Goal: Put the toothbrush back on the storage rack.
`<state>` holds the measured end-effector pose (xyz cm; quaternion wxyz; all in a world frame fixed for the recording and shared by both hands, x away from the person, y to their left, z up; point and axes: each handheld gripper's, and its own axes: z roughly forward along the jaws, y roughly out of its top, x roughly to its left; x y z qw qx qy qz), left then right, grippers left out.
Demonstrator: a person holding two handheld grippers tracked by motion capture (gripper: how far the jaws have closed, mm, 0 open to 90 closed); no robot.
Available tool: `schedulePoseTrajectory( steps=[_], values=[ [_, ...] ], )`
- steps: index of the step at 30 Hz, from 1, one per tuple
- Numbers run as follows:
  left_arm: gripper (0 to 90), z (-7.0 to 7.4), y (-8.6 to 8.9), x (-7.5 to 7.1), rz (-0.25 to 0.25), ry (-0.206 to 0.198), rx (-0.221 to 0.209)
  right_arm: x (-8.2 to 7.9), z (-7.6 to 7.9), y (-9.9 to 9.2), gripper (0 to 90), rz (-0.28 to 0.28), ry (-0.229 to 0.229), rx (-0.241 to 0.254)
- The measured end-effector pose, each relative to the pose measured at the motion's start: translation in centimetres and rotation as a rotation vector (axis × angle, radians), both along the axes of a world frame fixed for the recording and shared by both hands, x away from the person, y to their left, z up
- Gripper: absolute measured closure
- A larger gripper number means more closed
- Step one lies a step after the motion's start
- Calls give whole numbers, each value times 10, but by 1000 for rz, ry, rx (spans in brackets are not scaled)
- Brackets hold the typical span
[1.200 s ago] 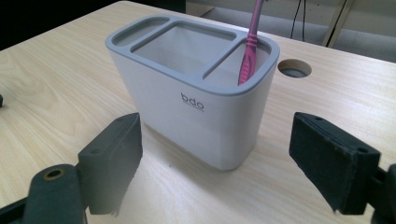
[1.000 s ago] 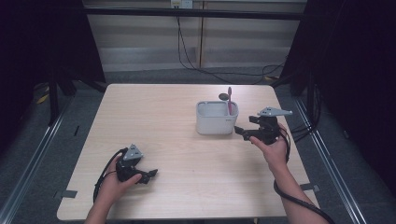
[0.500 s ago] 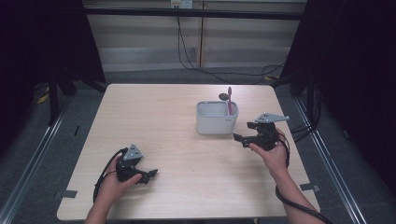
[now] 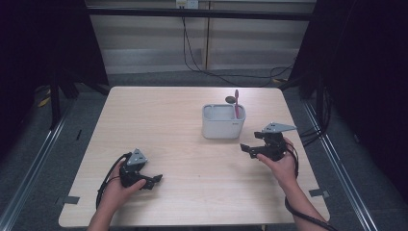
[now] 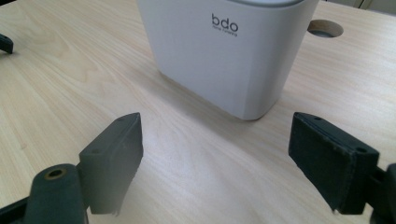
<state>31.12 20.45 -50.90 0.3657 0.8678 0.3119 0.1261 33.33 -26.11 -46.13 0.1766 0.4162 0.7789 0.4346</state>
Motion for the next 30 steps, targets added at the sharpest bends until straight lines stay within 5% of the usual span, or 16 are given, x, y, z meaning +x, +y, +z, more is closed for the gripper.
schedulePoseTrajectory(
  steps=[30],
  values=[
    [94, 0, 0, 0, -3, 2, -2, -10, -27, -8, 177, 17, 28, -45]
  ],
)
